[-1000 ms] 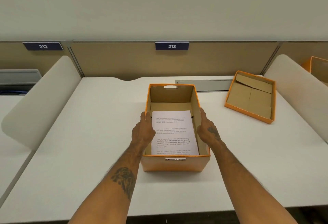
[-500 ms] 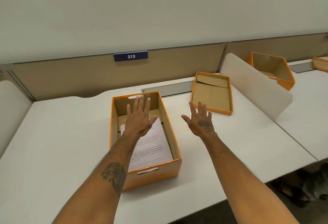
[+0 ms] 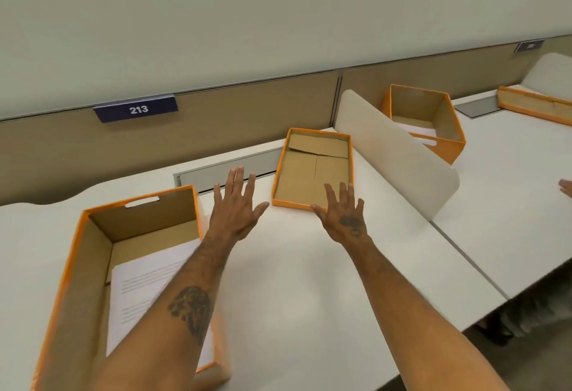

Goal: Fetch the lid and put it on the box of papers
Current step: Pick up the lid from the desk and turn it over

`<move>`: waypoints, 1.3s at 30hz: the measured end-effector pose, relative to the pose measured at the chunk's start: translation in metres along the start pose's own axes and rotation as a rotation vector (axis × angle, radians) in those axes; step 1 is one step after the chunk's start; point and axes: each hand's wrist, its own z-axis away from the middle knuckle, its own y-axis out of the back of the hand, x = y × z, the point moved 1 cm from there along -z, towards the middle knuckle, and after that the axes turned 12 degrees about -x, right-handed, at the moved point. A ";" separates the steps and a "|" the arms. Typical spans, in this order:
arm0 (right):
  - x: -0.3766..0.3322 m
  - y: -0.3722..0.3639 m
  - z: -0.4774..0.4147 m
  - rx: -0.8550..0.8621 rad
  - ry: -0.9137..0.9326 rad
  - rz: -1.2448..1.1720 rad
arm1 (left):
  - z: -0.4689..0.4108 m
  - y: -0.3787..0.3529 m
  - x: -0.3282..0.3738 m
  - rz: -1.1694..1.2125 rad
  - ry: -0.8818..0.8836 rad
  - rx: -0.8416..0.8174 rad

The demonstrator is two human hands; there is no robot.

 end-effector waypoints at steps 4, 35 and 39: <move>0.041 -0.005 -0.046 -0.049 0.005 0.001 | -0.049 -0.020 0.025 0.005 0.012 -0.029; 0.091 -0.037 -0.188 -0.148 -0.210 -0.453 | -0.205 -0.109 0.055 0.417 0.298 -0.250; 0.083 -0.022 -0.175 -0.068 -0.189 -0.570 | -0.185 -0.092 0.052 0.472 0.323 -0.153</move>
